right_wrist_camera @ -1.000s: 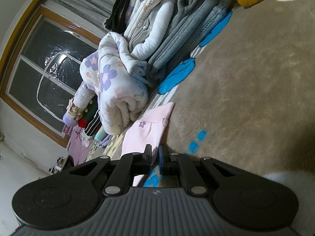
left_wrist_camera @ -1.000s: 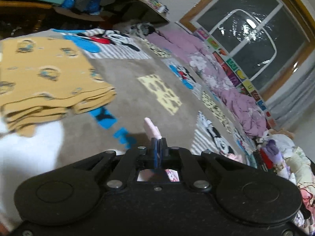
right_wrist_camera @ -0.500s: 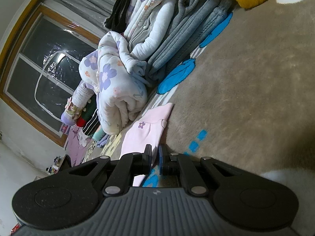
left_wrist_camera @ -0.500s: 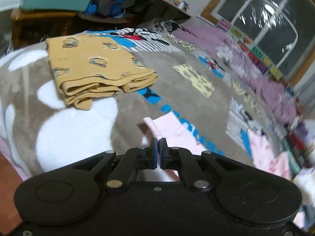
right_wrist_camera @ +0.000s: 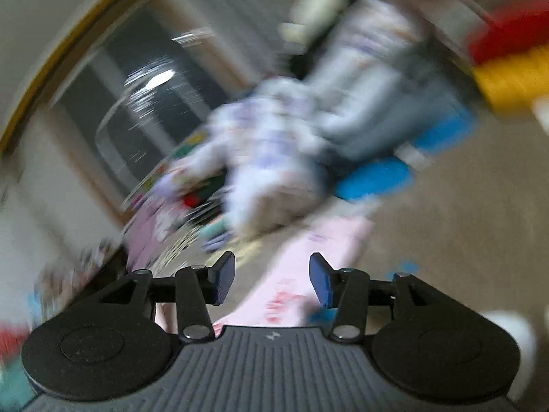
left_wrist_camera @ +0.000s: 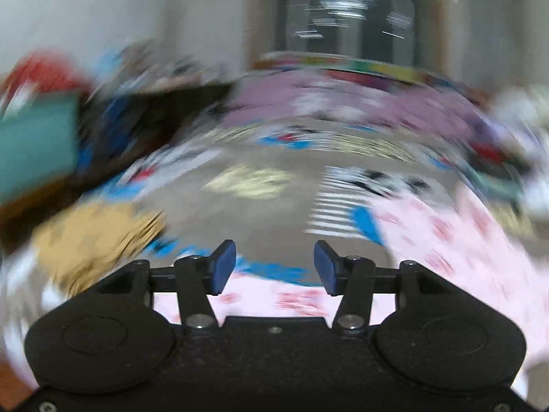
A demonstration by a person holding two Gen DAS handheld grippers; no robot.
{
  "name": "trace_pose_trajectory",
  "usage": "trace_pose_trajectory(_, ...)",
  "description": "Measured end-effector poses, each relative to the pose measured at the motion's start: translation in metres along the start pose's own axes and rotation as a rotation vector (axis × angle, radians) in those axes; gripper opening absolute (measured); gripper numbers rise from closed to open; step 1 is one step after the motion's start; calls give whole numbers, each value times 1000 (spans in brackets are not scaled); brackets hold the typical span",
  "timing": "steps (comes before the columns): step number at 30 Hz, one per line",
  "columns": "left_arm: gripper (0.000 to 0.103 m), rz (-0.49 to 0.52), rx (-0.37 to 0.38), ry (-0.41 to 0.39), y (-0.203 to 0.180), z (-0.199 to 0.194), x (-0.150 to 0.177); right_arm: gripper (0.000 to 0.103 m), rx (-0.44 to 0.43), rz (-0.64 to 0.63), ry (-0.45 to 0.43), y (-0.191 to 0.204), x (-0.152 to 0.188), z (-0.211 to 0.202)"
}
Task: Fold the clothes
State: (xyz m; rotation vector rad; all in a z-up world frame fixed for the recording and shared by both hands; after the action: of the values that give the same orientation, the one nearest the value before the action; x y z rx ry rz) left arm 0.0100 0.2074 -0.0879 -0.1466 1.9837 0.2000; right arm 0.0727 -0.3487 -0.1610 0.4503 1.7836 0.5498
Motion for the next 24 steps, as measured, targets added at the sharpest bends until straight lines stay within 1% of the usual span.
trace_pose_trajectory(1,54,93,27,-12,-19,-4,2,49,-32,-106,6,18,1,-4)
trace_pose_trajectory(2,55,185,51,-18,-33,-8,11,49,-63,-212,12,36,2,-7)
trace_pose_trajectory(3,56,277,75,-24,-48,-12,20,49,-108,-356,26,59,10,-12)
trace_pose_trajectory(4,57,369,99,-29,-63,-16,30,49,-148,-472,39,76,18,-17)
trace_pose_trajectory(7,60,645,171,-47,-107,-27,58,46,-280,-835,103,125,61,-33)
trace_pose_trajectory(8,60,737,194,-53,-121,-31,68,46,-317,-949,127,136,79,-39)
trace_pose_trajectory(10,60,910,235,-64,-148,-38,87,46,-376,-1132,181,149,110,-48)
trace_pose_trajectory(12,60,989,221,-85,-158,-37,99,46,-413,-1262,220,158,137,-54)
trace_pose_trajectory(15,60,1080,192,-121,-171,-33,109,45,-395,-1429,247,166,167,-53)
trace_pose_trajectory(17,60,1139,171,-145,-179,-30,116,42,-381,-1483,251,169,179,-51)
trace_pose_trajectory(18,58,1169,161,-157,-183,-29,119,41,-369,-1497,257,172,183,-49)
trace_pose_trajectory(20,51,1229,140,-182,-191,-26,126,41,-351,-1528,235,176,190,-48)
trace_pose_trajectory(21,45,1259,130,-194,-196,-25,130,41,-339,-1543,223,177,190,-45)
trace_pose_trajectory(22,31,1277,127,-199,-199,-25,132,41,-328,-1560,206,179,192,-43)
trace_pose_trajectory(23,20,1271,141,-186,-198,-26,131,41,-320,-1579,186,180,195,-39)
trace_pose_trajectory(24,6,1264,156,-174,-198,-28,130,33,-329,-1567,198,181,196,-38)
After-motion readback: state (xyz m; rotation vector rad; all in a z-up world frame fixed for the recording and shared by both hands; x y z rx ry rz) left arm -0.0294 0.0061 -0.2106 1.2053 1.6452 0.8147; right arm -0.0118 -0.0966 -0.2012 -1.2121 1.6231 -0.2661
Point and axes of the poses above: each gripper's, at about its wrist camera, not at the fingertips, and z roughly the way its jaws point, y to its left, x to its underside, the point moved 5 cm from there along z, roughly the way its jaws point, and after that the axes turned 1 degree about y, right-handed, at the moved point
